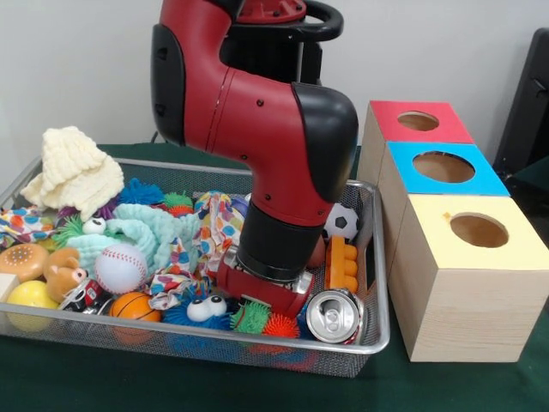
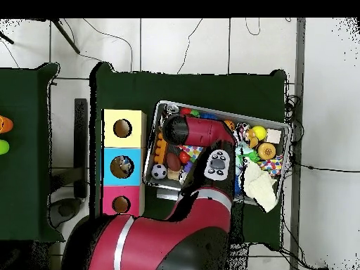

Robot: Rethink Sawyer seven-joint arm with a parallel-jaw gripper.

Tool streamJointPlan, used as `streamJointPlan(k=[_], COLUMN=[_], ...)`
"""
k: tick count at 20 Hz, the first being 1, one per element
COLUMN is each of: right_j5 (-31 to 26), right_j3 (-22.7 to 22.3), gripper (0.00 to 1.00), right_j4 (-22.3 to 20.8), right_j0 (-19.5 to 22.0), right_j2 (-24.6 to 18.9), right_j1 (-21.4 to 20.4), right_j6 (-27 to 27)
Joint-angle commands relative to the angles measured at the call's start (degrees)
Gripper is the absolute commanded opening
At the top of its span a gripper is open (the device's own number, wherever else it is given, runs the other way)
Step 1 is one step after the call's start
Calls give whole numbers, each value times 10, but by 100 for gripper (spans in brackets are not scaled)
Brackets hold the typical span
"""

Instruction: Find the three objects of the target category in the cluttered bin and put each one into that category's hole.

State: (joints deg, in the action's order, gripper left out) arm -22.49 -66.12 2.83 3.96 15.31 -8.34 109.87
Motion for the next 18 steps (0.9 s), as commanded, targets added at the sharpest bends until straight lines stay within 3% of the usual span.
streamJointPlan(k=[1, 7, 10, 14, 18], right_j5=[15, 0, 37, 70, 114], right_j3=[-101, -75, -51, 29, 105], gripper=[100, 100, 100, 100, 100], right_j4=[45, 78, 85, 72, 74], right_j0=[-19, -69, -83, -90, -89], right_j2=[-118, -75, -55, -19, 22], right_j1=[137, 149, 173, 237, 299], right_j6=[128, 171, 174, 126, 111])
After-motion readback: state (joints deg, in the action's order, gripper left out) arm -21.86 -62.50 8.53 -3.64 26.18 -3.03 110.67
